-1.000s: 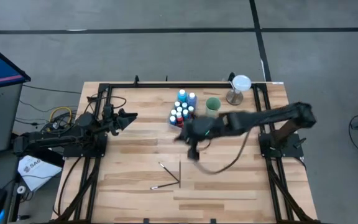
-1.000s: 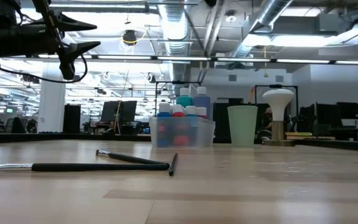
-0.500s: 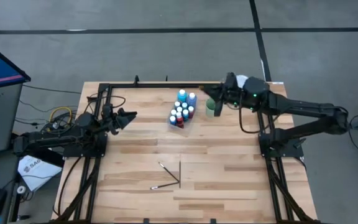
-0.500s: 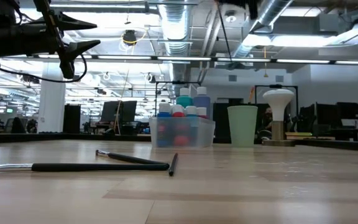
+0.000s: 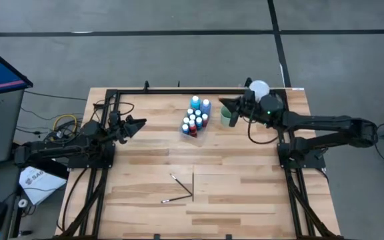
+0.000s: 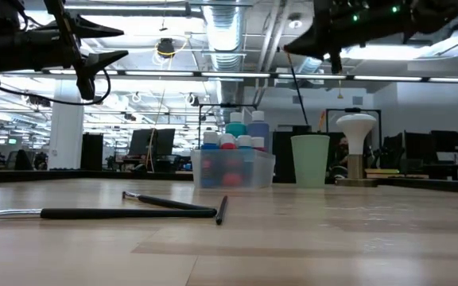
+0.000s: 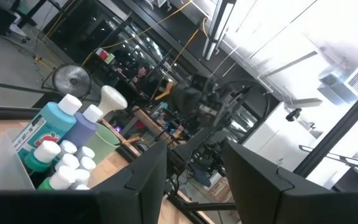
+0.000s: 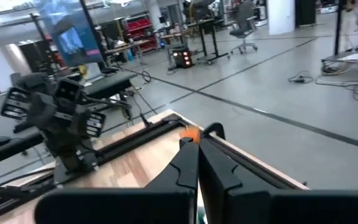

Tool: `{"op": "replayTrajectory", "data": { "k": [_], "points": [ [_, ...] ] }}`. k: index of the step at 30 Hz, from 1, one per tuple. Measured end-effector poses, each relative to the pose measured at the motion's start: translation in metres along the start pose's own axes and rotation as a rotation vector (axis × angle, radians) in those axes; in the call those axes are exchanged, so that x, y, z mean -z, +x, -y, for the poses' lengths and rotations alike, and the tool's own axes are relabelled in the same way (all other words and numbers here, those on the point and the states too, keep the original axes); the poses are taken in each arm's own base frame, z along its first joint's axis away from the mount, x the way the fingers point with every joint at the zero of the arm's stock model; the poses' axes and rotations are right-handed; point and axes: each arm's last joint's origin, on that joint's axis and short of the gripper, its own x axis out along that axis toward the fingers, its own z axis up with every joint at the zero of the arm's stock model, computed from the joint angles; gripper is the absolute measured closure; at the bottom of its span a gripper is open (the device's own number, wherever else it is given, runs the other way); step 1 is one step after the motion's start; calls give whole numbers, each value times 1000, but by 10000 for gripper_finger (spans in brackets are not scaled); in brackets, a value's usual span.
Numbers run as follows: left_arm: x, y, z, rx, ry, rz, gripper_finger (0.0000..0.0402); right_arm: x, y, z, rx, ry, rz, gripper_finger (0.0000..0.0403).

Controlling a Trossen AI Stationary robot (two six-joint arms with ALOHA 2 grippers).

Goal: Pick & Place Paint Supplies
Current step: Put the right orange paint brush into the green cup

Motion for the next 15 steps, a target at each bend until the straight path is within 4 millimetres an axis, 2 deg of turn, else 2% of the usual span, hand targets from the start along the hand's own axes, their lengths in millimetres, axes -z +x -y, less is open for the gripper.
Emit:
{"op": "replayTrajectory", "data": {
  "k": [9, 15],
  "points": [
    [0, 0, 0, 4, 0, 5, 247, 31, -5, 19, 87, 77, -16, 403],
    [-1, 0, 1, 6, 0, 6, 247, 42, -8, 23, 102, 117, -49, 403]
  ]
}}
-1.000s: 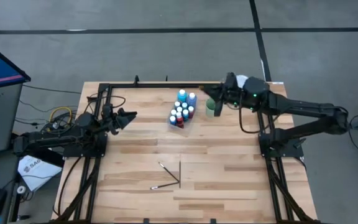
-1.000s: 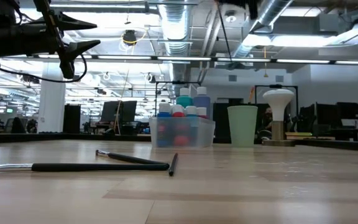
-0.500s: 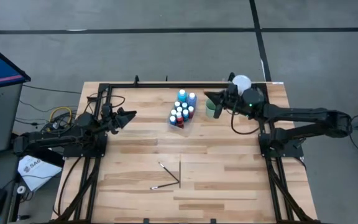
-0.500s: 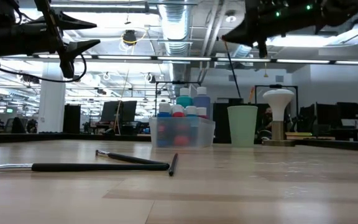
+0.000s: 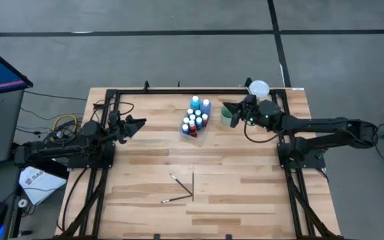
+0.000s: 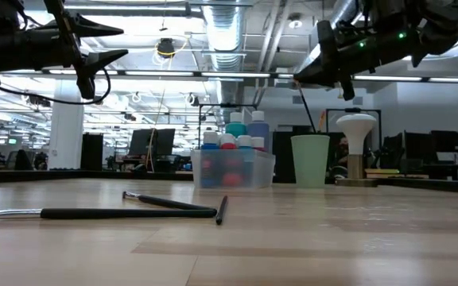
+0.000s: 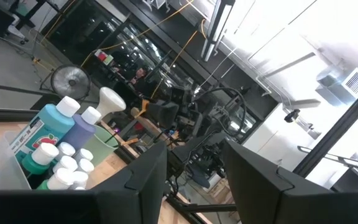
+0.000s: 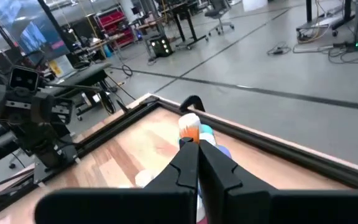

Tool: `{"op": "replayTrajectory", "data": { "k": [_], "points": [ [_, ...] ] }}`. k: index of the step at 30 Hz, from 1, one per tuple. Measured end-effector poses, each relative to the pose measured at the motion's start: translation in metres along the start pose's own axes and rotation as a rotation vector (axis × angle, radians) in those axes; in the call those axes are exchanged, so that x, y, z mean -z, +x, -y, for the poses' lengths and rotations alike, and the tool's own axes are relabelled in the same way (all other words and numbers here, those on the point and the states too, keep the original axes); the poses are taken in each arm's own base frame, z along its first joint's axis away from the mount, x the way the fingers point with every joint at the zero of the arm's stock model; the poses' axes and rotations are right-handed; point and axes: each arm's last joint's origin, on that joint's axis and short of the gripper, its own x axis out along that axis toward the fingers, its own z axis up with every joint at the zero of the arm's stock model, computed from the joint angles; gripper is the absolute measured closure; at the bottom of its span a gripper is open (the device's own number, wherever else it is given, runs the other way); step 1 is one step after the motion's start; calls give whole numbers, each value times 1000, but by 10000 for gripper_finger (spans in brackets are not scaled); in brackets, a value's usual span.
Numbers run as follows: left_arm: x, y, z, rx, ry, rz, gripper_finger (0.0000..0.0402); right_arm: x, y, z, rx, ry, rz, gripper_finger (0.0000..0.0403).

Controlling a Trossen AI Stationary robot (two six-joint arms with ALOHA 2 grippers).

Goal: Pick & Place Paint Supplies
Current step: Put the right orange paint brush into the green cup, then put the orange paint brush into the green cup

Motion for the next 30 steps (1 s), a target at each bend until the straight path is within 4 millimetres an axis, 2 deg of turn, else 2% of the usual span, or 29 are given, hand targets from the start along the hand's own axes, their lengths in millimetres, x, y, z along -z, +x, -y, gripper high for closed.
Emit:
{"op": "replayTrajectory", "data": {
  "k": [5, 10, 12, 16, 21, 25, 30],
  "points": [
    [0, 0, 0, 1, 0, 1, 247, 2, 0, 1, 5, 21, -12, 390],
    [0, 0, 0, 1, 0, 2, 247, 0, 0, -1, -1, 17, -8, 337],
    [0, 0, 0, 1, 0, 2, 247, -7, 1, -7, -43, 0, 3, 309],
    [0, 0, 0, 2, 0, 2, 247, -31, 1, -31, -132, -93, 7, 247],
    [0, 0, 0, 3, -10, 2, 247, -52, 4, -65, -140, -121, -190, 200],
    [0, 0, 0, 4, -27, 3, 247, -56, 10, -99, -114, -58, -434, 199],
    [0, 0, 0, 5, -45, 4, 247, -39, 23, -141, 20, 86, -734, 222]
  ]
}}
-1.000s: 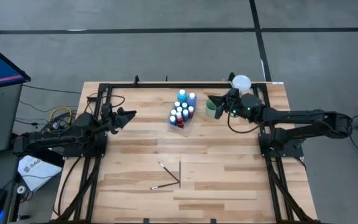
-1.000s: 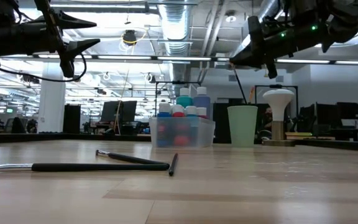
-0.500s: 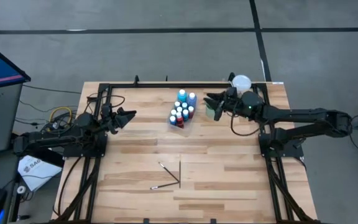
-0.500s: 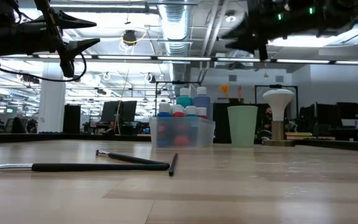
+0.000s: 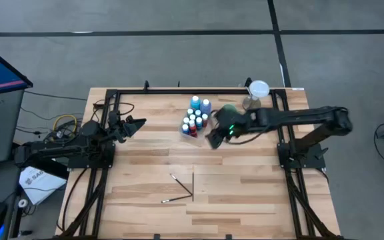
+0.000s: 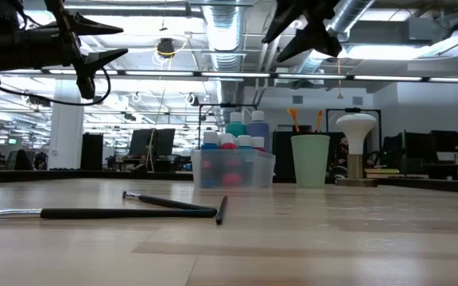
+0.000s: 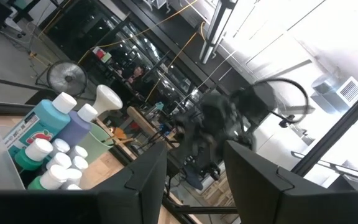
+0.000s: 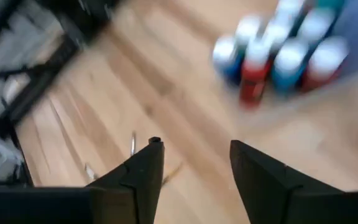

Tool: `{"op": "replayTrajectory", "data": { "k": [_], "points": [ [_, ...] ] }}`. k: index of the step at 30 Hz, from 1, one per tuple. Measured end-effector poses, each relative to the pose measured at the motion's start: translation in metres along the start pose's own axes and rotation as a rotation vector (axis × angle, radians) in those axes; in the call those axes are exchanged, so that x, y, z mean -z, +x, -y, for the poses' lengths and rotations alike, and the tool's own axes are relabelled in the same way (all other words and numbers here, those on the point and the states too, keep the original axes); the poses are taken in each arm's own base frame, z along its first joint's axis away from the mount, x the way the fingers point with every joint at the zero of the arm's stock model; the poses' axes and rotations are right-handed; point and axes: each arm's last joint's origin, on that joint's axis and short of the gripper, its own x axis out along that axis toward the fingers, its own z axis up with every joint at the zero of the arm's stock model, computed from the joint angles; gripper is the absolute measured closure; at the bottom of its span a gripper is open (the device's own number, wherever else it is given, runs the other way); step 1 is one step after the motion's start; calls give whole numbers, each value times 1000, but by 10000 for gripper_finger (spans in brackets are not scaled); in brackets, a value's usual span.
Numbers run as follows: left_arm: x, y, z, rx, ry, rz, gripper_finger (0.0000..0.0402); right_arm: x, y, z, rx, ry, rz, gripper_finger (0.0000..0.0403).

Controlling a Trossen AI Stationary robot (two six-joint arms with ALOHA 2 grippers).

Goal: Pick & Place Paint Supplies
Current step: Put the orange paint brush into the green cup

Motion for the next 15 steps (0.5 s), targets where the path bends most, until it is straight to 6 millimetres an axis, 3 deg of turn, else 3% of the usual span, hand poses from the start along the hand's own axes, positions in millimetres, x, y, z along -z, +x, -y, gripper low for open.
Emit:
{"op": "replayTrajectory", "data": {
  "k": [6, 15],
  "points": [
    [0, 0, 0, 0, -7, 0, 247, 27, 54, -48, 84, -39, -183, 247],
    [0, 0, 0, 3, -66, 2, 247, 60, 134, -68, 316, -62, -375, 231]
  ]
}}
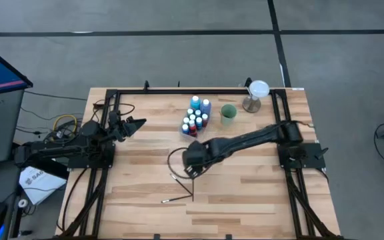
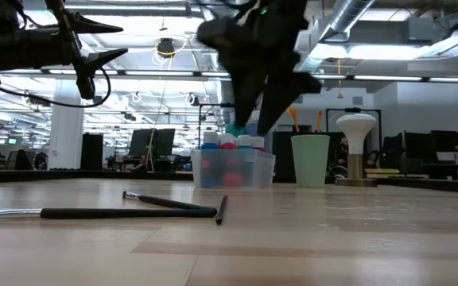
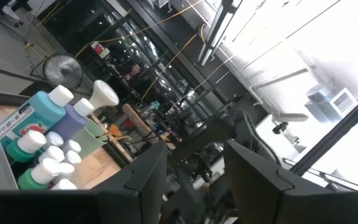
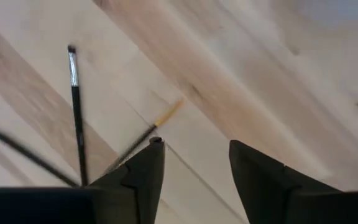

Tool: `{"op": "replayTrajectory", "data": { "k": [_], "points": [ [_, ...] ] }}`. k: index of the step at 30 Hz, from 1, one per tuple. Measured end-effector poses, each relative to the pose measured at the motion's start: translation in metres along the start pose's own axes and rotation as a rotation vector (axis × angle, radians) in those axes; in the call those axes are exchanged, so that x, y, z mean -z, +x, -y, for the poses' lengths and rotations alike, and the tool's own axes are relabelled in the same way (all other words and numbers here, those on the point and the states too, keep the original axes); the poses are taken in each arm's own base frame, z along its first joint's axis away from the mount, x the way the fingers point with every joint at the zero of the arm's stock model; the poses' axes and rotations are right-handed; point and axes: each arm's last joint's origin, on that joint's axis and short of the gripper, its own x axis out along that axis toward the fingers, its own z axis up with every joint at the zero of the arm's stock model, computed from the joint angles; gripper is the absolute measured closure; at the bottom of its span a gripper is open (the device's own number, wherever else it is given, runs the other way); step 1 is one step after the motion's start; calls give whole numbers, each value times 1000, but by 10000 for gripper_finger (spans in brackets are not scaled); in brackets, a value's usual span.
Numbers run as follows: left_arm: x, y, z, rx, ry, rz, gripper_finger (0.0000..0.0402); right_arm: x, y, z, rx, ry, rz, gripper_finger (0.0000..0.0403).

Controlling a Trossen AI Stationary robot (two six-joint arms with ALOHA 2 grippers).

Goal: Pick & Place Paint Supplies
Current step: Put the orange paint brush into the green cup

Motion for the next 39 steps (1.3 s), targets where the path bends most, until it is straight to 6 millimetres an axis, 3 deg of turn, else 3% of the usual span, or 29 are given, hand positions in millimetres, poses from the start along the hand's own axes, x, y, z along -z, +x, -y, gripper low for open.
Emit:
{"op": "replayTrajectory", "data": {
  "k": [9, 15, 20, 28, 36, 39],
  "points": [
    [-2, 0, 2, 19, -2, 16, 247, -11, 35, -16, 52, 115, -30, 183],
    [-2, 0, 4, 49, -2, 10, 247, -16, 55, -17, 42, 242, -43, 188],
    [-3, 0, 5, 64, -2, 18, 247, -6, 78, -22, 43, 269, -125, 206],
    [-5, 0, 7, 82, -1, 34, 247, 4, 91, -28, 58, 300, -135, 250],
    [-5, 0, 7, 82, -2, 33, 247, 2, 93, -22, 82, 268, -185, 386],
    [-5, 0, 7, 85, -22, 35, 247, 3, 93, -19, 99, 253, -199, 392]
  ]
}}
